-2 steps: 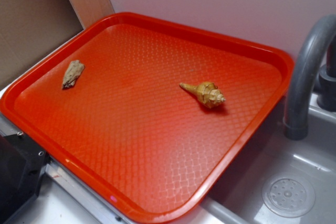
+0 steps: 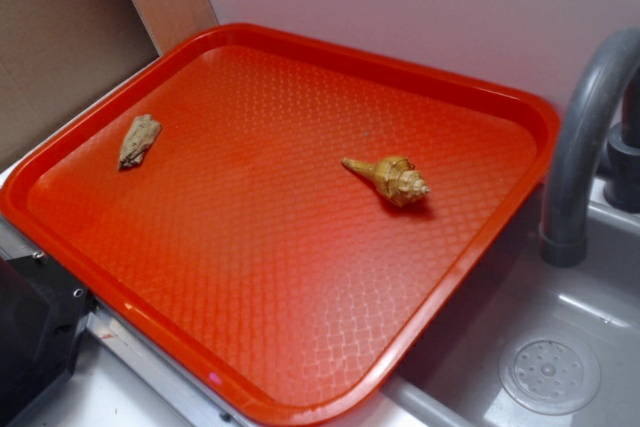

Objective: Grab the shell.

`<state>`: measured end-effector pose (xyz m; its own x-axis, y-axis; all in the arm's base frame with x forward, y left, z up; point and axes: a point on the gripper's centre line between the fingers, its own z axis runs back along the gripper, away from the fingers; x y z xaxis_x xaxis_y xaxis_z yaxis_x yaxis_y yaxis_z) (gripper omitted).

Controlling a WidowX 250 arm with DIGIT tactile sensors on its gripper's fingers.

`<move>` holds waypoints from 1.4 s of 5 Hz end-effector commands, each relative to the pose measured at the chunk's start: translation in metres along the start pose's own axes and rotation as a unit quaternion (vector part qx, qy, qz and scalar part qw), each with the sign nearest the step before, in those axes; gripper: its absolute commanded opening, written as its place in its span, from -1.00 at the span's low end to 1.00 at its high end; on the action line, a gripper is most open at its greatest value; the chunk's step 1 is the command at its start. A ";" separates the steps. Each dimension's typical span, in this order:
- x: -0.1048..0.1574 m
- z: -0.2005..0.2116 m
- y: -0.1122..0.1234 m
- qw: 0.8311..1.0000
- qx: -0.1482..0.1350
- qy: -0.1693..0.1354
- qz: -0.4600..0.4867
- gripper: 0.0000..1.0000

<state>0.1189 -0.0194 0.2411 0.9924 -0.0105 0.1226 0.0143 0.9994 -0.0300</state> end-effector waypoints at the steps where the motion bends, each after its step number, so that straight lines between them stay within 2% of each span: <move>1: 0.061 -0.024 -0.018 0.967 0.005 -0.086 -0.239 1.00; 2: 0.088 -0.055 -0.035 0.931 -0.019 -0.081 -0.356 1.00; 3: 0.104 -0.080 -0.063 0.880 -0.047 -0.073 -0.467 1.00; 4: 0.121 -0.107 -0.087 0.816 -0.073 -0.061 -0.570 1.00; 5: 0.122 -0.141 -0.115 0.739 -0.101 -0.044 -0.665 1.00; 6: 0.122 -0.162 -0.125 0.684 -0.095 -0.019 -0.723 1.00; 7: 0.114 -0.196 -0.135 0.669 -0.081 0.022 -0.739 1.00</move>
<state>0.2668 -0.1499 0.0498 -0.0942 -0.9915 0.0898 0.9924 -0.1006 -0.0705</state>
